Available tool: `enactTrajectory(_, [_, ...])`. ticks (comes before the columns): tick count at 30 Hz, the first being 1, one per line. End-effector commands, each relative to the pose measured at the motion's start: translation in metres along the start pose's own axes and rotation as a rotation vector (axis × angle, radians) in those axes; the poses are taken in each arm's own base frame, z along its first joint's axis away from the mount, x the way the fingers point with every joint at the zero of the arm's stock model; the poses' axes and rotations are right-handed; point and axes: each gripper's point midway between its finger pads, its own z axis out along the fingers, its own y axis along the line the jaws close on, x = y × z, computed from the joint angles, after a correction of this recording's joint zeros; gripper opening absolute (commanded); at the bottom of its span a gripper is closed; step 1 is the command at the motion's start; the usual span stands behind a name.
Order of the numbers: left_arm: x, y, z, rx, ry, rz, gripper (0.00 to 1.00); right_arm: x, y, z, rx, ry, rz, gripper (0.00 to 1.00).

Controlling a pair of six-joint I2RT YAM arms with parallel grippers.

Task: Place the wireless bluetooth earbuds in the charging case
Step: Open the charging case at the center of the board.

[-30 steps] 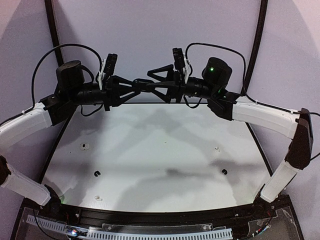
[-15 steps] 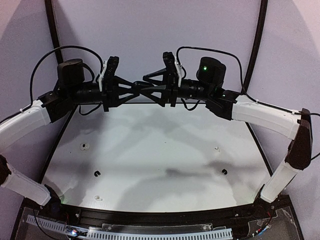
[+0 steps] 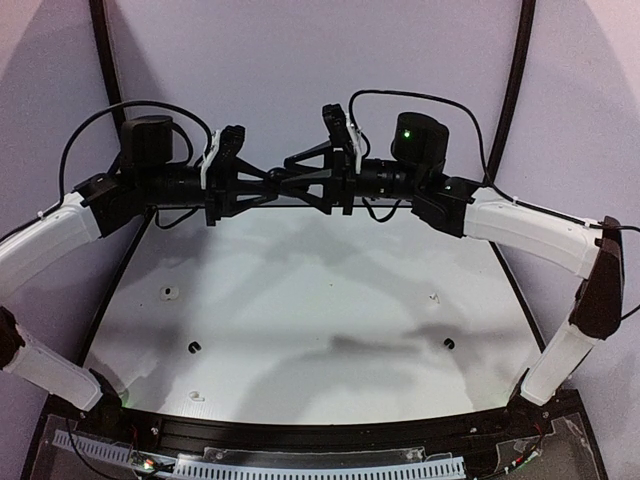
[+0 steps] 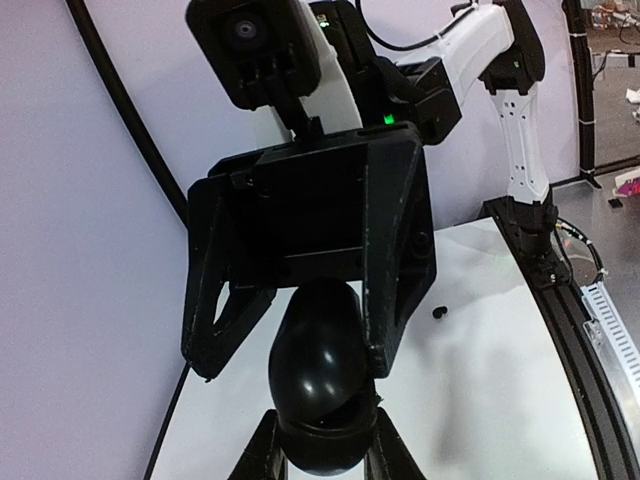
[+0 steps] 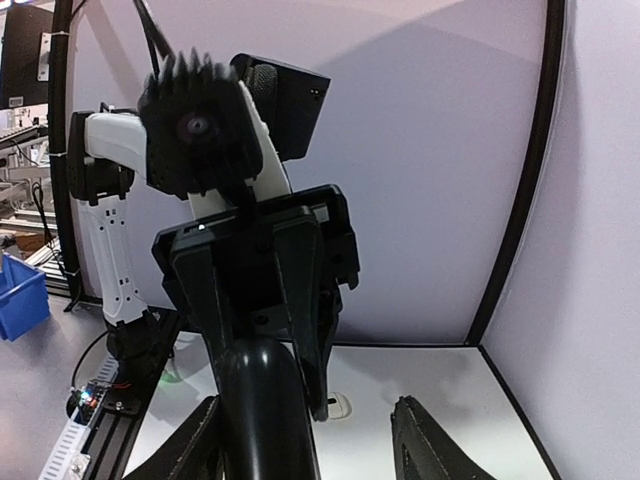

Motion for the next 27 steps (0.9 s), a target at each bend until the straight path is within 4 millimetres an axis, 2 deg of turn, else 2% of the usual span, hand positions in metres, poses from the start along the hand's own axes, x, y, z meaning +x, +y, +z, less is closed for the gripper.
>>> enactTrajectory(1, [0.011, -0.02, 0.002, 0.093, 0.044, -0.004, 0.01, -0.026, -0.021, -0.006, 0.067, -0.069, -0.027, 0.55])
enactTrajectory(11, [0.001, -0.018, 0.001, 0.089, 0.014, -0.031, 0.01, -0.01, -0.028, -0.006, 0.079, -0.036, 0.007, 0.52])
enactTrajectory(15, [-0.007, -0.01, 0.0, 0.045, -0.023, -0.089, 0.01, -0.006, -0.026, -0.005, 0.066, -0.018, 0.008, 0.55])
enactTrajectory(20, [0.004, -0.008, 0.002, 0.038, -0.037, -0.335, 0.01, -0.011, -0.022, -0.008, -0.006, -0.043, 0.057, 0.61])
enactTrajectory(27, [0.011, -0.012, 0.005, 0.057, -0.069, -0.399, 0.01, -0.012, -0.018, -0.006, -0.077, -0.052, 0.109, 0.65])
